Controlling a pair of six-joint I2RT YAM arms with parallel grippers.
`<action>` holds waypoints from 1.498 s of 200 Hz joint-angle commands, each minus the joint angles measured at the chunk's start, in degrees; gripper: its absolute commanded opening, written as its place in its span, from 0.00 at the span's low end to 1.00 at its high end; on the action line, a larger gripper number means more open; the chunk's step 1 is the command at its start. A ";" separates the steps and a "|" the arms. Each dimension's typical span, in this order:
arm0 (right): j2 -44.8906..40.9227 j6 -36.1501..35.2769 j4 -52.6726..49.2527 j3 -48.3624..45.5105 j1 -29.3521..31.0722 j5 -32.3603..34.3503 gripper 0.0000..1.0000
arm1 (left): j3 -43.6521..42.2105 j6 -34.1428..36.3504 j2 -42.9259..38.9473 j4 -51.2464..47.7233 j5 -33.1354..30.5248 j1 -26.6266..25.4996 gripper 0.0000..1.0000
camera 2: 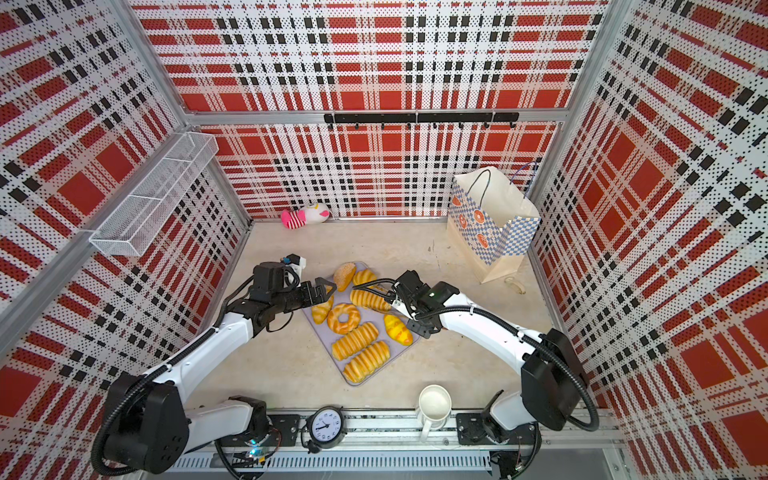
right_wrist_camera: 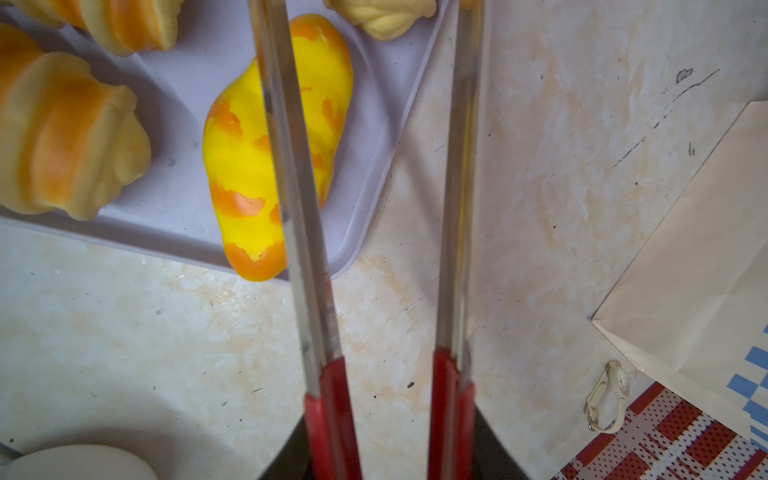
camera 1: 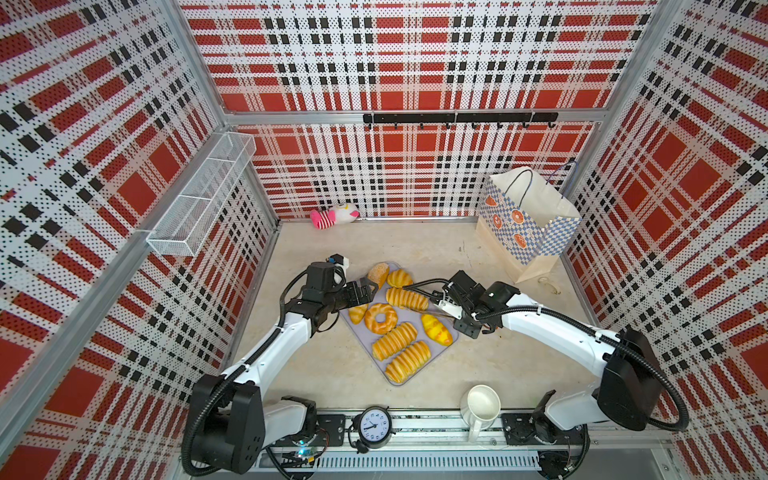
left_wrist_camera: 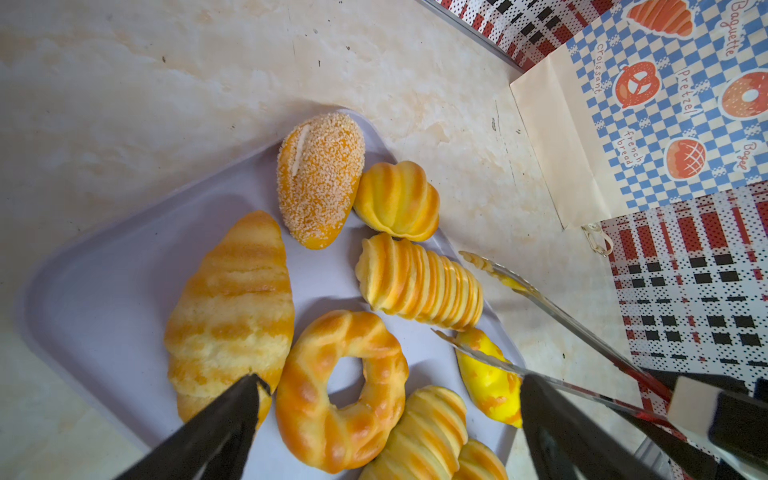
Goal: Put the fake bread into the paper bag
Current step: 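Lower the tongs toward the striped roll while the left gripper draws back, then close the tongs on the striped roll with the right gripper and lift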
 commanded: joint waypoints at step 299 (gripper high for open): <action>-28.27 10.58 16.95 -4.07 -7.19 -8.64 0.17 | -1.93 -7.66 -10.53 22.68 -2.69 -12.79 0.95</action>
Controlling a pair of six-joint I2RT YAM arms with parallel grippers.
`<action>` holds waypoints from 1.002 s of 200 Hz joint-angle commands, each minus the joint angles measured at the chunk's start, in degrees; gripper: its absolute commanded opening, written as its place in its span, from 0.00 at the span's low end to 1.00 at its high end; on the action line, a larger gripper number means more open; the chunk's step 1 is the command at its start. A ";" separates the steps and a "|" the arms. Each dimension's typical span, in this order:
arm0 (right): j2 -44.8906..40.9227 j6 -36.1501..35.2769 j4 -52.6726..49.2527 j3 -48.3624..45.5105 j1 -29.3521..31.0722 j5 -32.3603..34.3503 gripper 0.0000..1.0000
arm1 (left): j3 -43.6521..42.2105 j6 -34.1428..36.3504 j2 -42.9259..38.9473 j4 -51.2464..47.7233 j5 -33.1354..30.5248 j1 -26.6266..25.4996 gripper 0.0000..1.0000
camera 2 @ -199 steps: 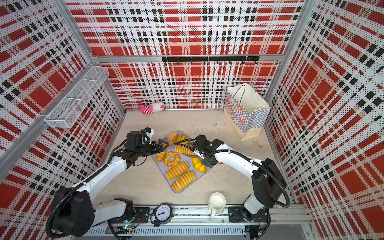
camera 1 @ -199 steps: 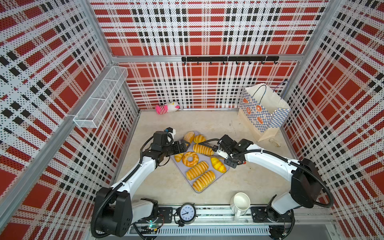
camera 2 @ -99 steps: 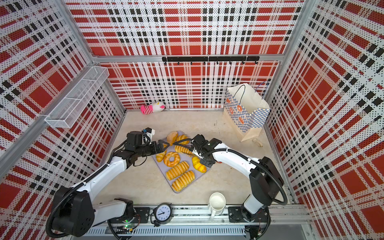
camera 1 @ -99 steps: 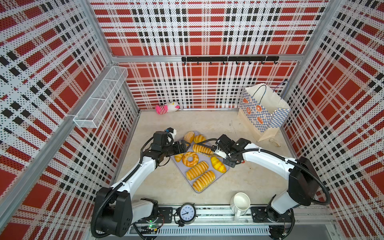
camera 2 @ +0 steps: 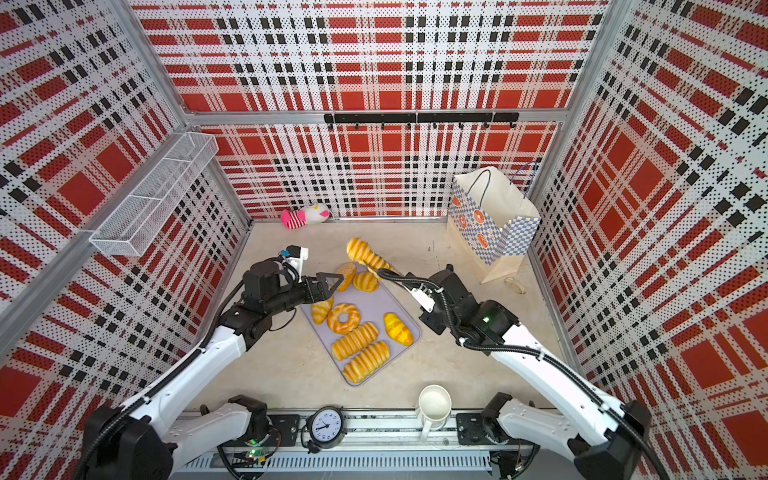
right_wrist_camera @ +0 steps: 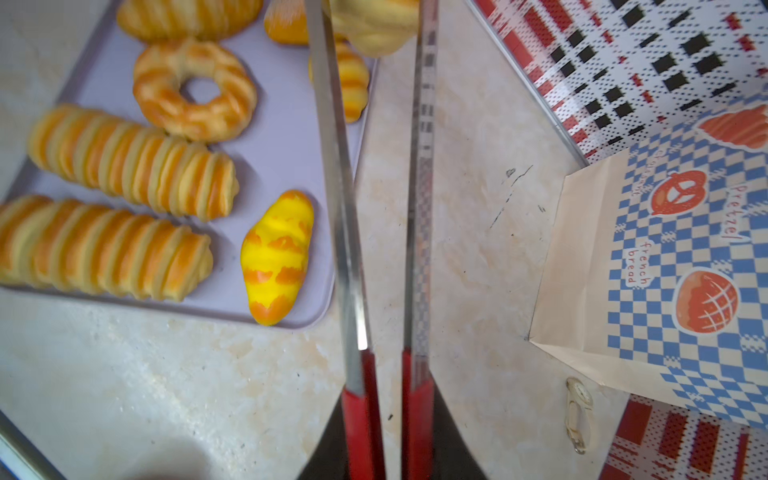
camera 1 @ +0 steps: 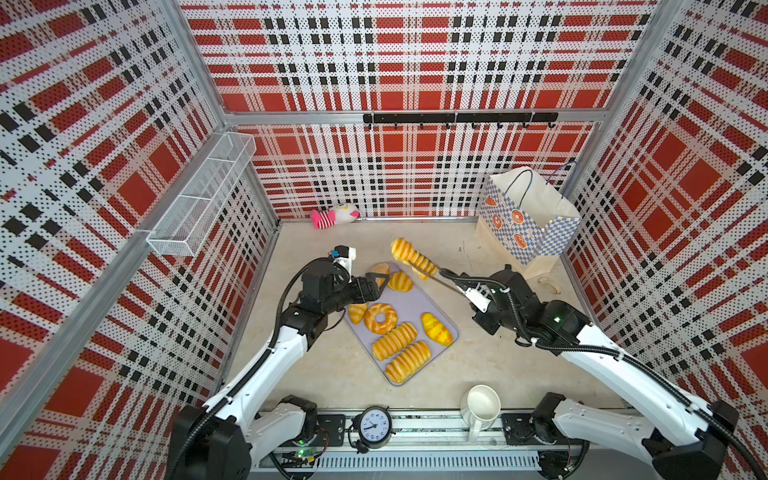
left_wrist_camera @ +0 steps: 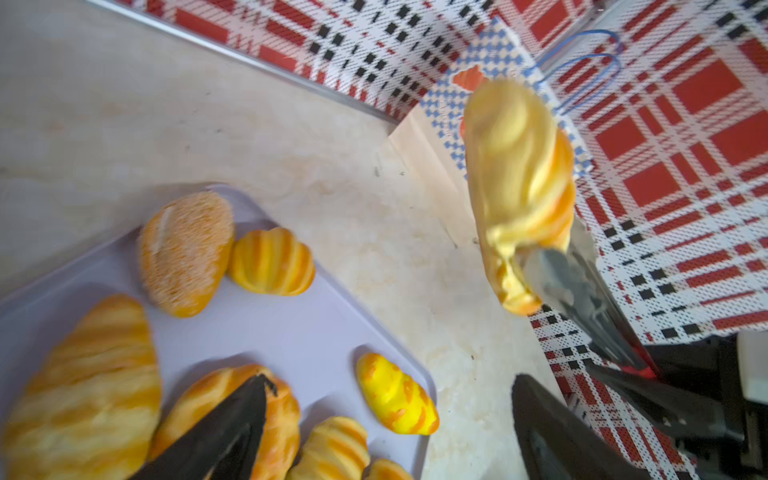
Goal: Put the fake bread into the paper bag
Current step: 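Close the tongs on the striped roll with the right gripper and lift, then carry the striped roll in the tongs over the paper bag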
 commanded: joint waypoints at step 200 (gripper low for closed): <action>9.24 26.58 10.90 17.88 -41.53 -8.08 0.14 | 10.43 0.66 20.18 29.82 1.99 -9.27 0.96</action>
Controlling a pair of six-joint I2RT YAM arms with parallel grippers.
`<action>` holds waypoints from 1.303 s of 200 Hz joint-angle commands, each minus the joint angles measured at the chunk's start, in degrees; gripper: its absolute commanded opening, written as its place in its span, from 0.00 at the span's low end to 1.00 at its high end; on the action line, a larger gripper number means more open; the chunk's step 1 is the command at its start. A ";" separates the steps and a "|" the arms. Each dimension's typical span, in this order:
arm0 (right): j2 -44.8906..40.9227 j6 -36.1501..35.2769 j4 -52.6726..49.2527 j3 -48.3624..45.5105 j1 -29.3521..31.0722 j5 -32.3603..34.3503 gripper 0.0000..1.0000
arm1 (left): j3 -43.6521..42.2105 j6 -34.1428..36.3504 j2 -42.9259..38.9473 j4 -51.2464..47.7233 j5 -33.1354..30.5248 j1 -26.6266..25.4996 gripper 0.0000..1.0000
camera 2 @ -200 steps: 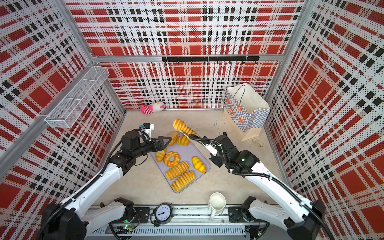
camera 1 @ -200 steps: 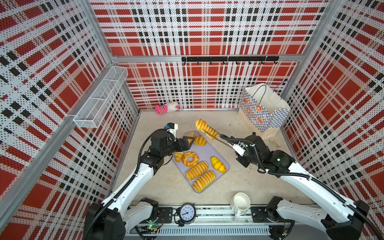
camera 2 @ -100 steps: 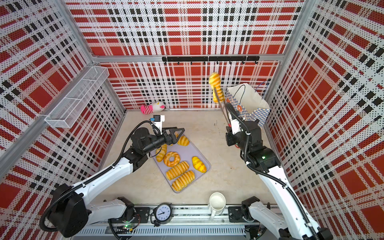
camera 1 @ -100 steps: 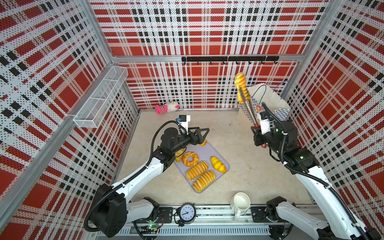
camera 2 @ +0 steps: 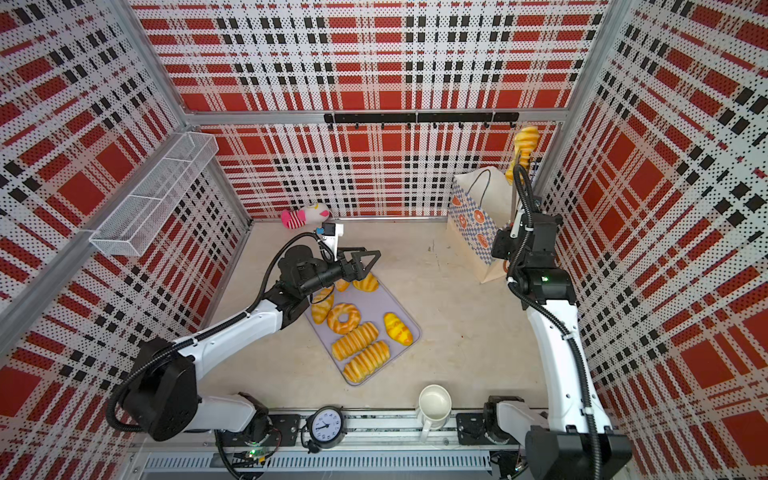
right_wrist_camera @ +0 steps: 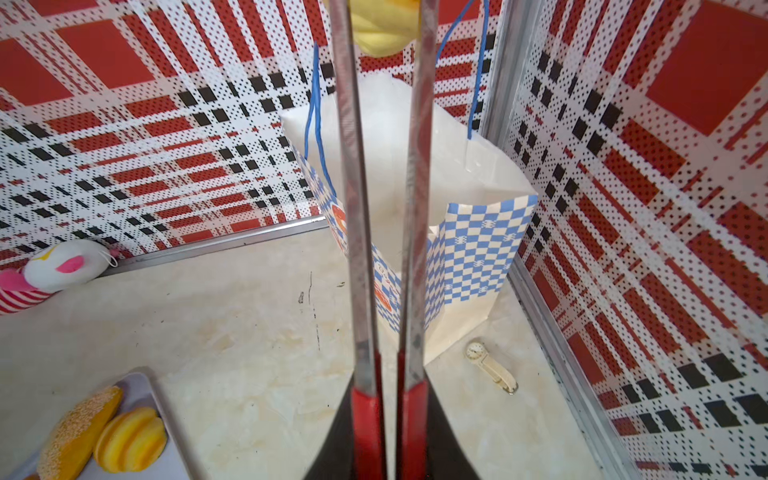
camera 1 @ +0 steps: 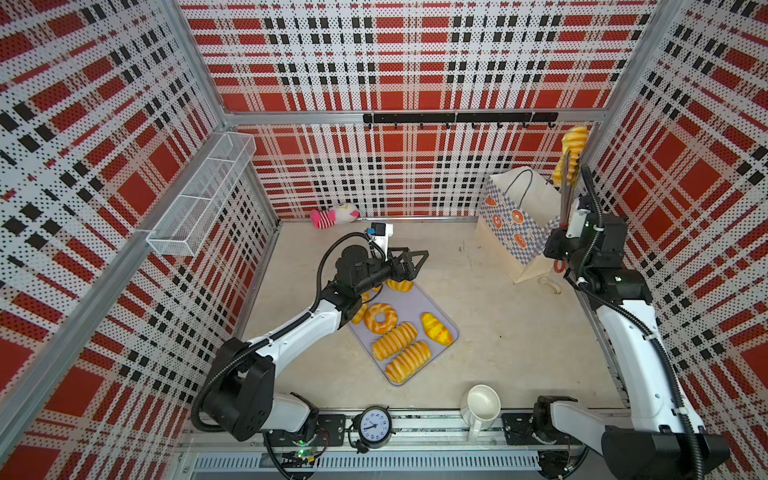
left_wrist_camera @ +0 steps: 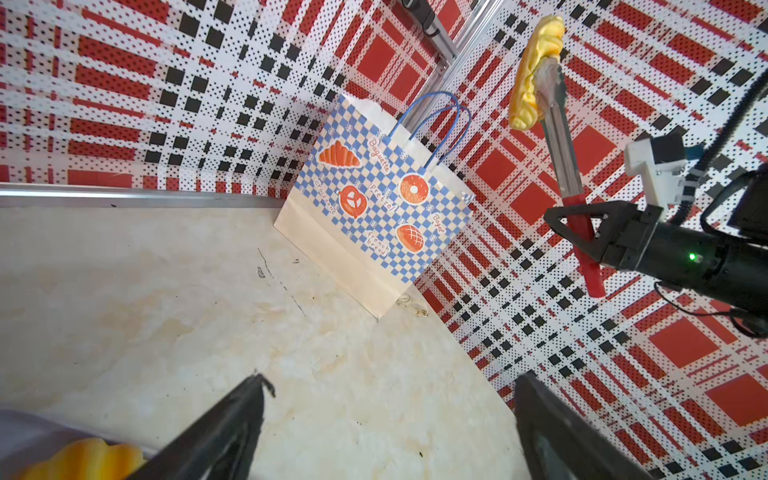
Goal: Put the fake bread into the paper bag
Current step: 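Carry the striped roll in the tongs over the paper bag, then open the tongs with the right gripper to drop the roll into the bag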
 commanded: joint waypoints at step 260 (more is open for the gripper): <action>9.28 -0.25 -1.17 -0.42 -1.37 3.09 0.34 | -0.65 -2.73 2.07 5.24 4.53 2.03 0.95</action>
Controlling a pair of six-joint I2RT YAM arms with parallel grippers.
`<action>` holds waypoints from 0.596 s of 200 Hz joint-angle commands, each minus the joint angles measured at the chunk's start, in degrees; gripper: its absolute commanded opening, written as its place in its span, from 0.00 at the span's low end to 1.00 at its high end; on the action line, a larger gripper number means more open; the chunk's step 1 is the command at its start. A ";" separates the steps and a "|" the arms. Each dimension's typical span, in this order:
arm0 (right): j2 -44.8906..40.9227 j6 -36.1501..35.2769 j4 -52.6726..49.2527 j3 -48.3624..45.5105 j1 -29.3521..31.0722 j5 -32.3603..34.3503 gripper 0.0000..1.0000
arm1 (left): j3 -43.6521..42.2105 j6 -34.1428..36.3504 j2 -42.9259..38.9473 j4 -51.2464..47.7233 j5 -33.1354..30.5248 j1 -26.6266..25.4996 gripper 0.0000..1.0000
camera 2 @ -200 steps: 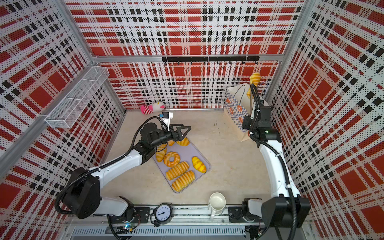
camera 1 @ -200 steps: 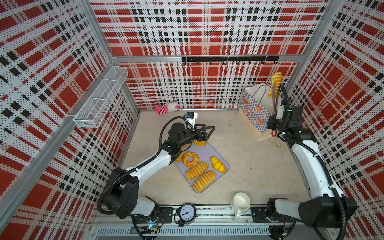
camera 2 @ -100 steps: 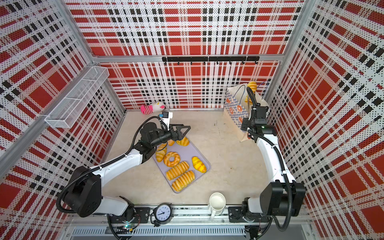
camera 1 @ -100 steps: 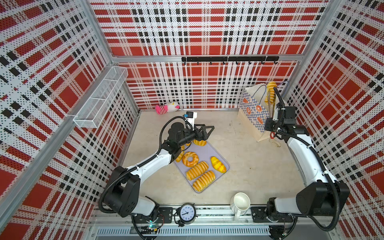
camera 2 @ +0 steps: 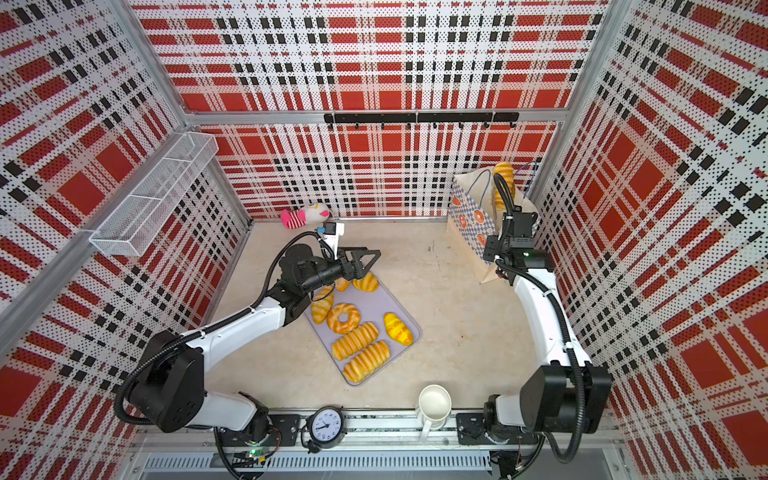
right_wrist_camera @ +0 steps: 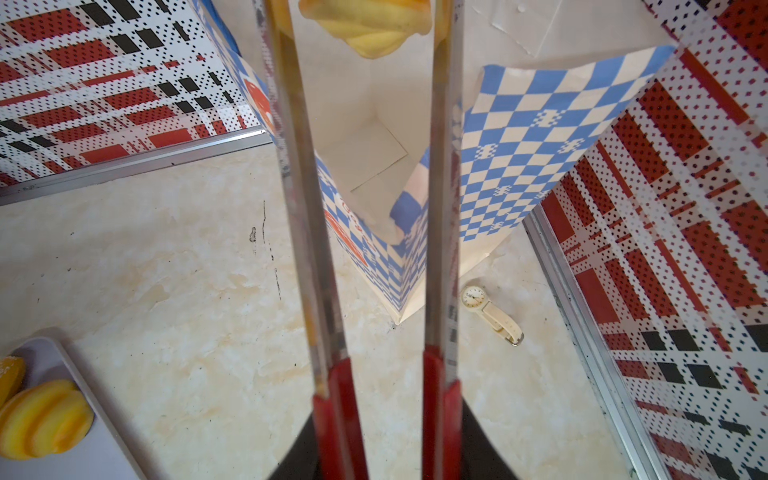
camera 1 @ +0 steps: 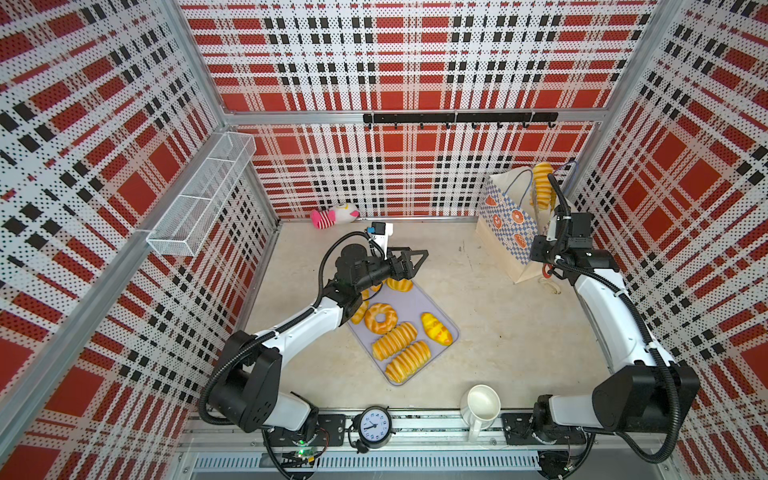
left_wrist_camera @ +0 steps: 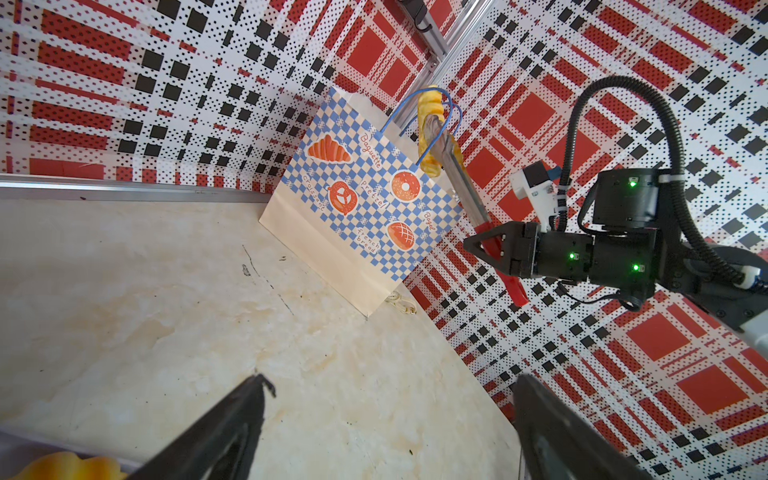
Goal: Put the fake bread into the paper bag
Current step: 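Open the tongs with the right gripper to drop the roll into the bag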
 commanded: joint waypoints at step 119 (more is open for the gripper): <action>-6.58 -0.34 1.65 -1.96 -0.91 0.43 0.36 | -1.71 -1.35 -1.50 2.94 0.93 -0.09 0.96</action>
